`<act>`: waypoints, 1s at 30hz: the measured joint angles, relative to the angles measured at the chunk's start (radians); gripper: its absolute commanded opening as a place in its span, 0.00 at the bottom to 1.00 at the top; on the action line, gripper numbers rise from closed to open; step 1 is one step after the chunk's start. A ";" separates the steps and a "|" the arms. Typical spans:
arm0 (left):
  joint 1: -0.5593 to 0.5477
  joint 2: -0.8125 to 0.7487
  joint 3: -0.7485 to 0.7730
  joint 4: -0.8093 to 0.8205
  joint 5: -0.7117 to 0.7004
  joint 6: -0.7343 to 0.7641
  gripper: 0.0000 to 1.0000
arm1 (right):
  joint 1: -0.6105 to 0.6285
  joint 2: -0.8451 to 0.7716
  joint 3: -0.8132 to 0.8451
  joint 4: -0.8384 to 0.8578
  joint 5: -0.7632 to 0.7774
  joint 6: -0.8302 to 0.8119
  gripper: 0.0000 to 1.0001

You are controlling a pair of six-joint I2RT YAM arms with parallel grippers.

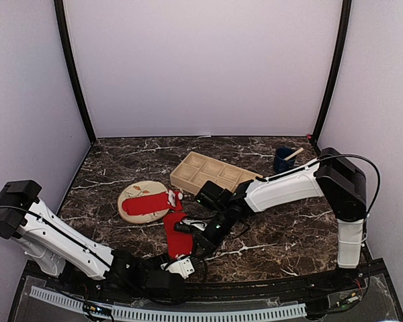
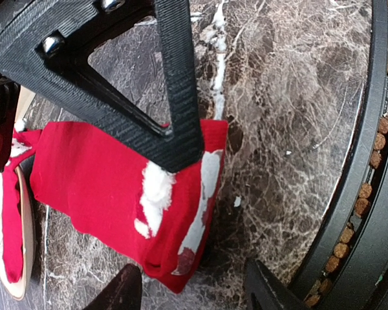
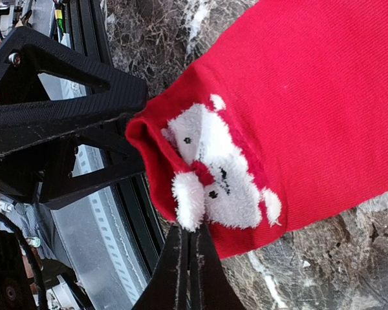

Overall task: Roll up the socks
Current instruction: Roll the sock at the center of the board.

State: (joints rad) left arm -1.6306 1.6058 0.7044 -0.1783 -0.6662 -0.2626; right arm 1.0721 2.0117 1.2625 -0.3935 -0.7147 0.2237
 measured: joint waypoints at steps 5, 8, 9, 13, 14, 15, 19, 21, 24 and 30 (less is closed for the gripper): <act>0.002 0.006 0.000 0.013 -0.005 0.009 0.56 | 0.000 0.000 0.000 -0.005 -0.008 0.000 0.00; 0.006 0.010 0.000 0.024 -0.005 0.016 0.56 | 0.000 0.000 0.001 -0.005 -0.013 0.000 0.00; 0.006 0.011 0.000 0.027 -0.006 0.017 0.56 | 0.000 0.000 0.001 -0.005 -0.015 0.000 0.00; 0.010 0.016 0.000 0.036 -0.013 0.024 0.56 | 0.000 0.000 0.002 -0.008 -0.023 0.000 0.00; 0.011 0.017 0.000 0.037 -0.015 0.024 0.56 | 0.000 0.000 0.002 -0.009 -0.023 0.000 0.00; 0.011 0.018 0.000 0.037 -0.018 0.025 0.56 | 0.000 0.000 0.002 -0.011 -0.024 0.000 0.00; 0.011 0.019 0.000 0.035 -0.032 0.027 0.59 | 0.000 0.001 0.002 -0.021 -0.026 -0.001 0.00; 0.011 0.019 0.000 0.030 -0.042 0.026 0.63 | 0.000 0.001 0.002 -0.024 -0.026 -0.001 0.00; 0.011 0.019 0.000 0.026 -0.056 0.024 0.64 | 0.000 0.001 0.002 -0.027 -0.026 -0.001 0.00; 0.012 0.019 0.000 0.026 -0.065 0.036 0.66 | 0.000 0.009 0.006 -0.032 -0.026 -0.003 0.00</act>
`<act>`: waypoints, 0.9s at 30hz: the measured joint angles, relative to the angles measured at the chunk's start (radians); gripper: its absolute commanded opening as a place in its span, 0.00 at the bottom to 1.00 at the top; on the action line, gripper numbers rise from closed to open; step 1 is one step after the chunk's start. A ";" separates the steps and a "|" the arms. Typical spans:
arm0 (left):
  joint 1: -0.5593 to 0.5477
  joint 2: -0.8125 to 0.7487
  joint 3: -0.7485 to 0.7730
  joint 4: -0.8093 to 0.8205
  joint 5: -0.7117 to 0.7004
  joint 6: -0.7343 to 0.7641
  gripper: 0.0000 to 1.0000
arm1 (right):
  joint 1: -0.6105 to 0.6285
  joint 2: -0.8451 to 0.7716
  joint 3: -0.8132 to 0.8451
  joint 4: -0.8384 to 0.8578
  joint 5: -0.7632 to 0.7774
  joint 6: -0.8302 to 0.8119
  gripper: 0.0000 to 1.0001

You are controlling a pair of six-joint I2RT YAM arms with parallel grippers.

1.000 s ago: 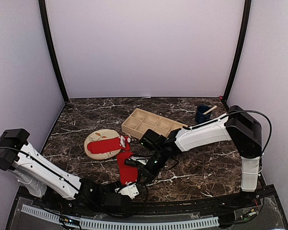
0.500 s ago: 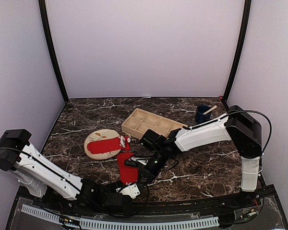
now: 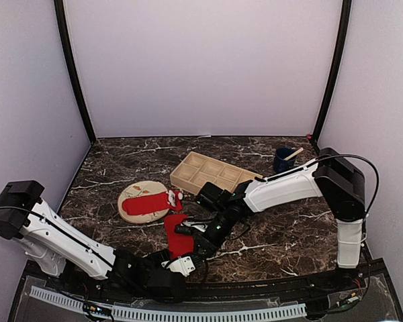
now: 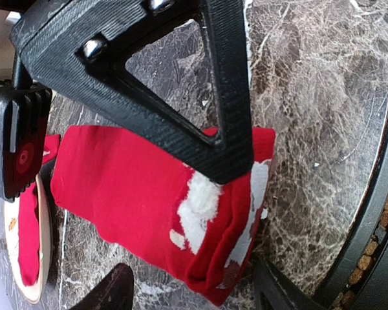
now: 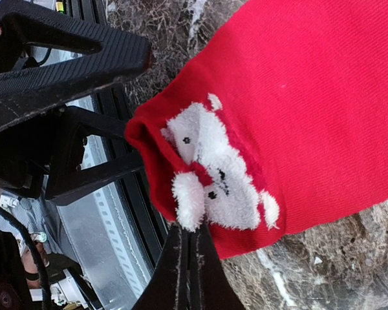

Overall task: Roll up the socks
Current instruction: Roll the sock at the center of the board.

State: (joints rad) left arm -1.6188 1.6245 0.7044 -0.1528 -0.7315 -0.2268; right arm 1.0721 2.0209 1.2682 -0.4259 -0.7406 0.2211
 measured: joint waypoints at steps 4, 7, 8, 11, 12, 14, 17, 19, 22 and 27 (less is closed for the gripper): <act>0.000 0.000 0.000 0.008 0.005 0.023 0.65 | 0.000 0.001 0.004 -0.005 -0.002 -0.002 0.00; 0.000 0.000 0.000 0.019 0.015 0.043 0.64 | 0.000 0.001 0.005 -0.005 -0.004 -0.002 0.00; 0.000 0.001 0.000 0.023 0.019 0.048 0.63 | 0.000 0.001 0.005 -0.005 -0.005 -0.002 0.00; 0.000 0.004 0.000 0.032 0.025 0.058 0.61 | 0.000 0.001 0.005 -0.005 -0.011 -0.002 0.00; 0.000 0.005 0.000 0.035 0.027 0.060 0.60 | 0.000 0.001 0.005 -0.005 -0.014 -0.002 0.00; 0.003 0.009 0.000 0.044 0.032 0.063 0.58 | 0.000 0.001 0.005 -0.005 -0.020 -0.002 0.00; 0.011 0.013 0.000 0.055 0.042 0.066 0.55 | 0.000 0.001 0.005 -0.005 -0.026 -0.002 0.00; 0.014 0.014 0.000 0.060 0.047 0.068 0.54 | 0.000 0.001 0.005 -0.005 -0.027 -0.002 0.00; 0.025 0.018 0.002 0.073 0.061 0.068 0.52 | 0.000 0.001 0.005 -0.006 -0.029 -0.002 0.00; 0.043 0.020 0.008 0.077 0.092 0.070 0.50 | 0.000 0.001 0.005 -0.012 -0.036 -0.003 0.00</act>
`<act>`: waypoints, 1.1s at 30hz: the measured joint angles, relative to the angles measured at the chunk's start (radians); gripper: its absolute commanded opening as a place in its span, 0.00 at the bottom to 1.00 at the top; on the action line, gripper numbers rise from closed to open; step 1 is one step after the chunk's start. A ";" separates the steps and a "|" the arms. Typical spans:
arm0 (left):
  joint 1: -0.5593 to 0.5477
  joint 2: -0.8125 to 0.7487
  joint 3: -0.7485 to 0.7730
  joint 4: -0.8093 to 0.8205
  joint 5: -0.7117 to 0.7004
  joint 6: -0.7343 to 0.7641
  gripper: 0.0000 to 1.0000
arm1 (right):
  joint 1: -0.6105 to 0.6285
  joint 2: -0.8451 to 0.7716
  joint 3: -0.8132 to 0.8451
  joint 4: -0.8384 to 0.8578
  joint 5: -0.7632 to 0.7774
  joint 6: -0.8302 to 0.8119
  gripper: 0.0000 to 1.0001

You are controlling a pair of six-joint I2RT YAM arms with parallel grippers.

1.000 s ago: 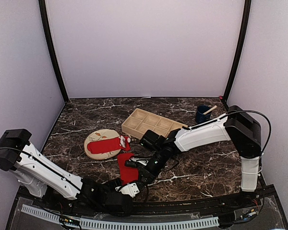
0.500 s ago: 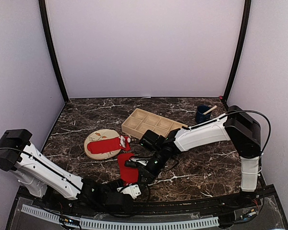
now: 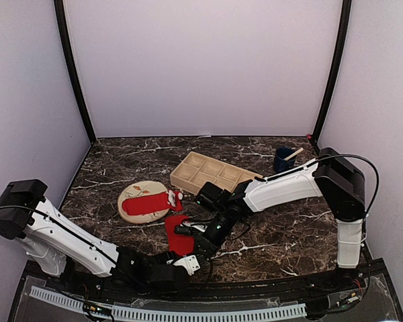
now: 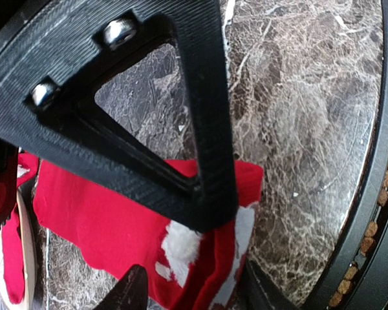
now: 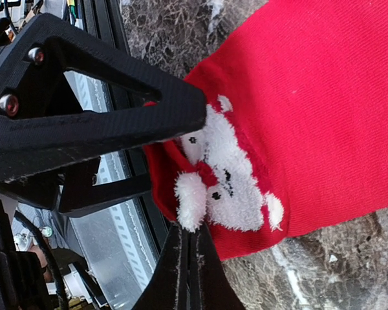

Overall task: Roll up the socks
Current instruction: Roll the sock at the center of the board.

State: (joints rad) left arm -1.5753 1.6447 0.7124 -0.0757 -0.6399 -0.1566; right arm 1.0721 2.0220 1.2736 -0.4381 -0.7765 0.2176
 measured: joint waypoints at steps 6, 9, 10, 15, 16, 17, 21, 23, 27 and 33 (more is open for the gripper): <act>0.018 0.012 0.017 -0.001 0.039 -0.001 0.44 | 0.000 0.000 0.007 -0.012 -0.010 -0.004 0.00; 0.021 0.016 0.024 -0.003 0.055 -0.006 0.41 | 0.000 0.000 0.007 -0.015 -0.010 -0.004 0.00; 0.021 0.016 0.025 -0.004 0.059 -0.008 0.39 | 0.000 0.000 0.007 -0.016 -0.010 -0.005 0.00; 0.023 0.017 0.028 -0.010 0.081 -0.034 0.32 | 0.000 0.000 0.007 -0.016 -0.009 -0.006 0.00; 0.023 0.017 0.028 -0.010 0.084 -0.039 0.30 | 0.000 0.000 0.007 -0.017 -0.009 -0.006 0.00; 0.023 0.017 0.029 -0.011 0.089 -0.042 0.27 | 0.000 0.000 0.007 -0.016 -0.008 -0.006 0.00; 0.023 0.020 0.034 -0.016 0.109 -0.057 0.20 | 0.000 0.000 0.007 -0.016 -0.005 -0.004 0.00; 0.023 0.021 0.034 -0.017 0.118 -0.064 0.17 | 0.000 0.000 0.007 -0.016 -0.003 -0.002 0.00; 0.034 0.019 0.034 -0.016 0.142 -0.077 0.12 | 0.000 0.000 0.007 -0.015 0.005 0.003 0.00; 0.060 0.002 0.029 -0.015 0.209 -0.087 0.09 | -0.006 0.000 0.006 -0.008 0.014 0.008 0.07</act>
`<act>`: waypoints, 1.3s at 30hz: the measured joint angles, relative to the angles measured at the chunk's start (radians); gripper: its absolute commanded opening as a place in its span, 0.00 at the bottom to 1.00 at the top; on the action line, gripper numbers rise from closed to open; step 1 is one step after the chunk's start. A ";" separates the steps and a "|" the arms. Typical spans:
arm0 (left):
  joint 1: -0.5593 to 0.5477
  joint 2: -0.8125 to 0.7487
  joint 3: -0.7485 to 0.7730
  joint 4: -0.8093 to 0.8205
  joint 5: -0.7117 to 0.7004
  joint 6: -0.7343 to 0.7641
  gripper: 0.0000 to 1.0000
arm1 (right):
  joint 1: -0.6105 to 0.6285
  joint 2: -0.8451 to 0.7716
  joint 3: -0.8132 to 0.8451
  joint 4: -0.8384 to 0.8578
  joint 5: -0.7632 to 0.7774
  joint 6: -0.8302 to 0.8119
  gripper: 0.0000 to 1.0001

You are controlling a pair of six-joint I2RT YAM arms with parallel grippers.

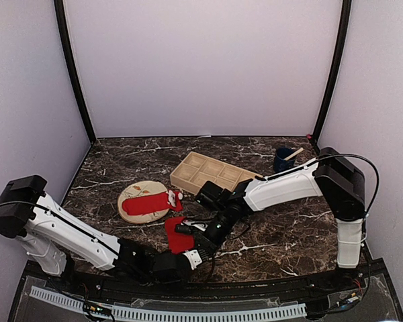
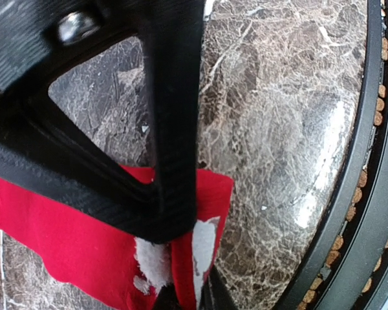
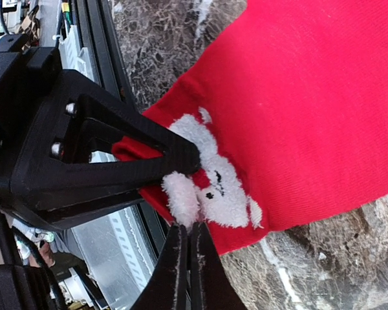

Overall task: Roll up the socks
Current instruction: Roll the sock at the center of the board.

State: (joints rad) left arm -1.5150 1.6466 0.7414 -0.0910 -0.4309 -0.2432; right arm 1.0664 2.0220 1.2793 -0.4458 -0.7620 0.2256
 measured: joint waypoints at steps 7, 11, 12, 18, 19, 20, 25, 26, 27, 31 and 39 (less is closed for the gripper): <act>0.034 -0.018 -0.002 -0.004 0.098 -0.003 0.07 | -0.004 0.000 -0.024 0.017 0.004 0.018 0.20; 0.059 -0.026 -0.002 -0.007 0.157 -0.003 0.06 | -0.012 -0.001 -0.045 0.044 0.005 0.032 0.24; 0.066 -0.029 -0.002 -0.008 0.174 -0.004 0.06 | -0.016 -0.004 -0.055 0.058 0.005 0.037 0.26; 0.103 -0.042 -0.002 -0.012 0.276 -0.008 0.07 | -0.032 -0.032 -0.112 0.124 0.013 0.076 0.30; 0.110 -0.045 -0.002 -0.013 0.299 -0.009 0.07 | -0.036 -0.040 -0.124 0.140 0.016 0.085 0.30; 0.117 -0.046 -0.002 -0.014 0.319 -0.009 0.07 | -0.042 -0.053 -0.141 0.161 0.019 0.093 0.30; 0.150 -0.054 -0.002 -0.021 0.414 -0.017 0.07 | -0.077 -0.102 -0.211 0.255 0.026 0.144 0.31; 0.156 -0.056 -0.002 -0.023 0.436 -0.020 0.07 | -0.084 -0.110 -0.223 0.277 0.028 0.154 0.31; 0.160 -0.057 -0.002 -0.026 0.451 -0.023 0.07 | -0.090 -0.117 -0.237 0.301 0.031 0.163 0.31; 0.186 -0.060 -0.002 -0.034 0.525 -0.031 0.07 | -0.106 -0.140 -0.277 0.380 0.042 0.196 0.31; 0.270 -0.061 -0.012 -0.038 0.691 -0.055 0.06 | -0.107 -0.217 -0.385 0.501 0.097 0.221 0.32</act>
State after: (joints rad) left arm -1.2449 1.5860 0.7296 -0.1291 0.2600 -0.2977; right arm 0.9592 1.8053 0.8940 0.0555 -0.6651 0.4469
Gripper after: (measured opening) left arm 0.067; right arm 0.320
